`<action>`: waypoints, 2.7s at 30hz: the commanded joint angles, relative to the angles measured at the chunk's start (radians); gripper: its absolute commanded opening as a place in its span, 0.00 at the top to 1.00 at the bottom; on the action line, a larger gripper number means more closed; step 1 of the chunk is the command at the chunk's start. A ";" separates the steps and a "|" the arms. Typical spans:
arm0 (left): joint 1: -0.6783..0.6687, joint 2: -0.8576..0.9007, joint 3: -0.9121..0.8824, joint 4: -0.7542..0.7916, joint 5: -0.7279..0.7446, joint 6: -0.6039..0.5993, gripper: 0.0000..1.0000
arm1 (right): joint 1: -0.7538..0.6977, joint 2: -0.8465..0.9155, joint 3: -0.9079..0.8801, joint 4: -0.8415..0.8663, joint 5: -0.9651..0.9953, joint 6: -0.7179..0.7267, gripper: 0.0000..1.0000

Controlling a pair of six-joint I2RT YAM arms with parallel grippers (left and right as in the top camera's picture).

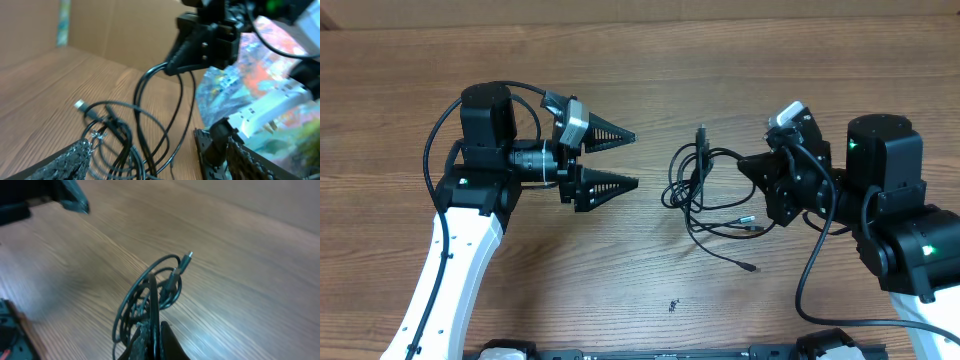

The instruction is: Untangle cables

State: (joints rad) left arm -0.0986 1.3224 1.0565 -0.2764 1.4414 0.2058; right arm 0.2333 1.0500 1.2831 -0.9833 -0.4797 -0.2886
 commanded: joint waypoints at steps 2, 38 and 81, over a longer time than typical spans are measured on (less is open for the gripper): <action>-0.007 -0.019 -0.002 0.000 0.090 0.100 0.15 | 0.020 -0.014 0.033 0.055 -0.144 -0.001 0.96; -0.059 -0.018 -0.002 -0.086 0.045 0.109 0.05 | 0.020 -0.030 0.033 0.273 -0.693 0.004 0.96; 0.085 -0.018 -0.002 -0.154 0.106 0.078 0.96 | 0.018 -0.028 0.033 -0.065 0.788 0.604 0.96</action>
State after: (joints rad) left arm -0.0479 1.3224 1.0550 -0.4271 1.4891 0.2913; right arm 0.2604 1.0367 1.2842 -1.0183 0.0280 0.2569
